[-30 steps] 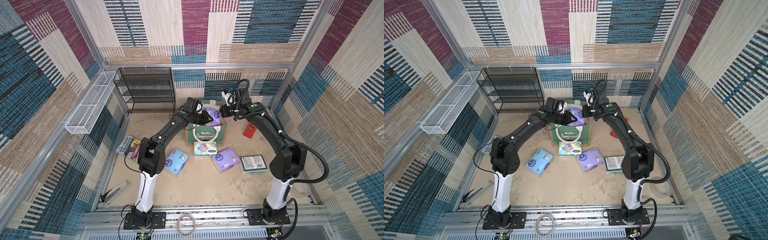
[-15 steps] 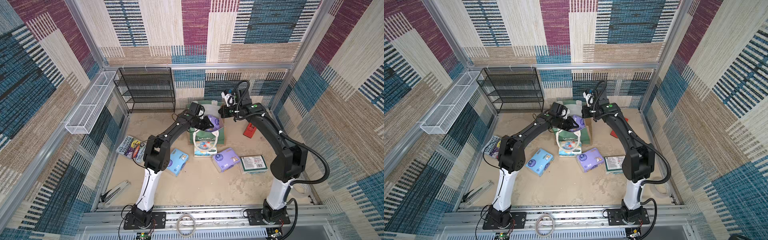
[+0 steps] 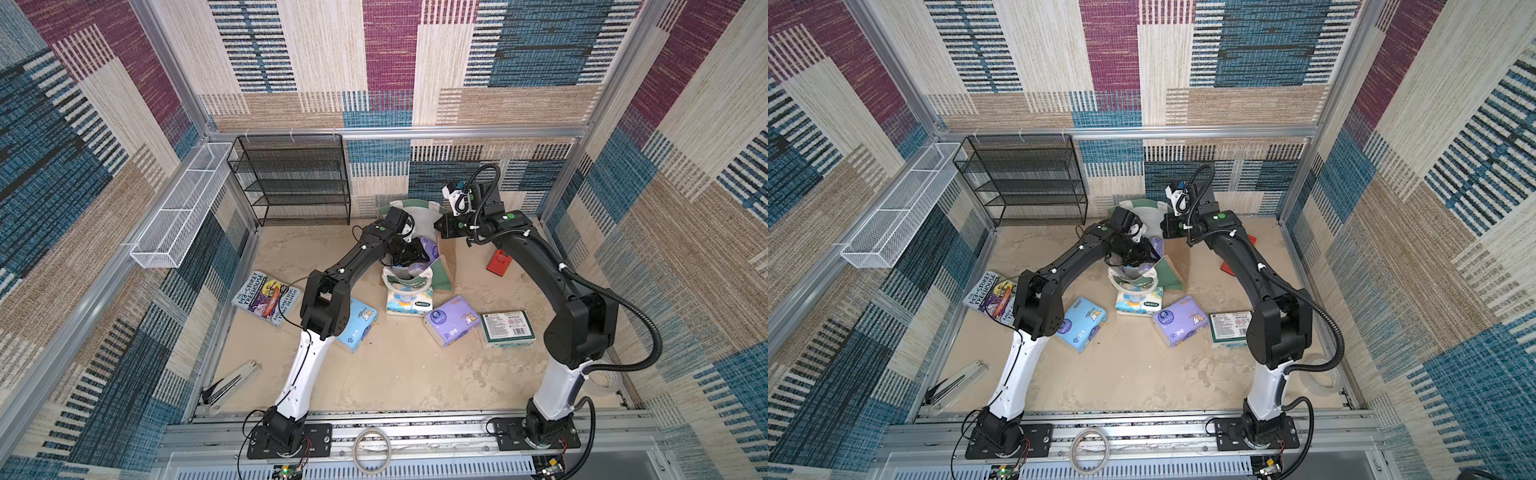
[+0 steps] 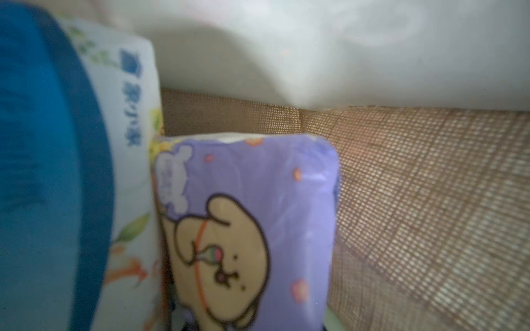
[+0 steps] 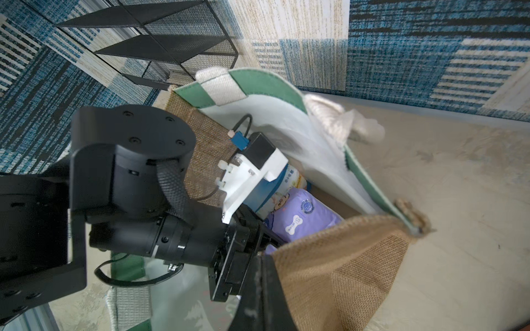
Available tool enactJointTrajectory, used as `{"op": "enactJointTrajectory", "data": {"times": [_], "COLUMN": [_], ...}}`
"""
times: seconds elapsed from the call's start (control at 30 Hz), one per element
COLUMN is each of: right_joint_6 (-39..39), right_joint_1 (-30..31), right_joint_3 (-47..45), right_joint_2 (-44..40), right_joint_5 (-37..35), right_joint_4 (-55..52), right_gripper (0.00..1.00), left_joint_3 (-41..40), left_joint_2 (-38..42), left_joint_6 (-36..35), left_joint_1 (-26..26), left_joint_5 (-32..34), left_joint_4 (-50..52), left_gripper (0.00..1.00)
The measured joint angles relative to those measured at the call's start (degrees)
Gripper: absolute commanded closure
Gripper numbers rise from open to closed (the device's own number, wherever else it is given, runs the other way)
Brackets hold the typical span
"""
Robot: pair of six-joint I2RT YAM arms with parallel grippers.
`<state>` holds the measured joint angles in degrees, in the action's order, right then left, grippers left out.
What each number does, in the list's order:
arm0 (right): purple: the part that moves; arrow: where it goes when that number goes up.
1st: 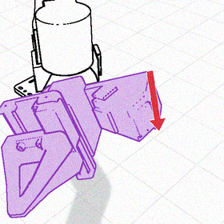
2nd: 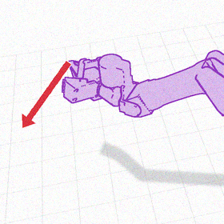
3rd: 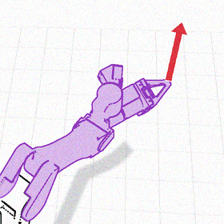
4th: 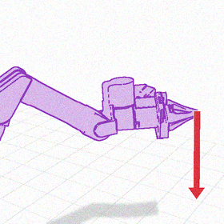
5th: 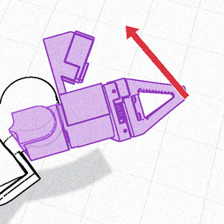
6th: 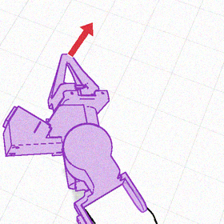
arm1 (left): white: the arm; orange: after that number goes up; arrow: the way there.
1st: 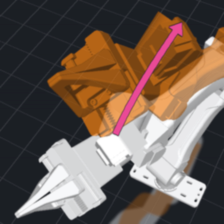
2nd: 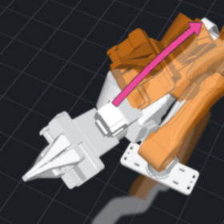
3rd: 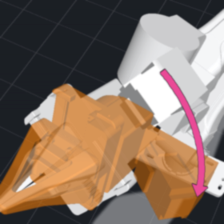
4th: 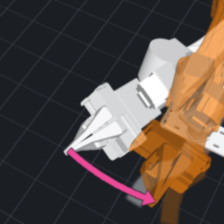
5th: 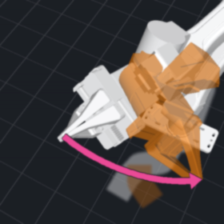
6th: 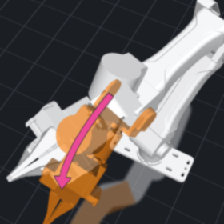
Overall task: Put tissues into the canvas bag
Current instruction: Place the pack of facial tissues in the canvas bag.
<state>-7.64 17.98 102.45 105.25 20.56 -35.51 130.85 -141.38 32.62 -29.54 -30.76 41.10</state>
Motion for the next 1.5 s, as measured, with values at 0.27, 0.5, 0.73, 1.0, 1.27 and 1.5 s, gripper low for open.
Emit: {"op": "enactJointTrajectory", "data": {"times": [0.27, 0.5, 0.73, 1.0, 1.27, 1.5], "right_joint_6": [0.0, 0.0, 0.0, 0.0, 0.0, 0.3], "right_joint_1": [0.0, -0.4, -0.7, -0.8, -1.1, -1.4], "right_joint_3": [-1.6, -2.1, -2.1, -2.1, -2.1, -5.0], "right_joint_2": [-0.9, -1.1, -1.1, -0.9, -1.8, -5.1], "right_joint_5": [0.0, -0.2, -0.2, -0.2, -0.2, -0.7], "right_joint_4": [0.7, 1.8, 2.5, 2.6, 3.1, 4.3], "right_gripper": [1.0, 1.0, 1.0, 0.88, 0.58, 0.35], "left_joint_3": [3.8, 4.0, 3.9, 6.6, 7.8, 7.9], "left_joint_2": [-1.6, -0.5, 1.9, 2.9, 6.6, 11.3], "left_joint_6": [-4.0, -6.1, -7.1, -6.6, -5.8, -5.8], "left_joint_1": [0.4, 2.8, 3.9, 3.7, 3.7, 3.5], "left_joint_5": [2.0, 4.9, 6.4, 3.6, 4.3, 6.6], "left_joint_4": [5.4, 10.2, 13.2, 13.6, 13.6, 13.6], "left_gripper": [0.47, 0.3, 0.11, 0.01, 0.01, 0.01]}}
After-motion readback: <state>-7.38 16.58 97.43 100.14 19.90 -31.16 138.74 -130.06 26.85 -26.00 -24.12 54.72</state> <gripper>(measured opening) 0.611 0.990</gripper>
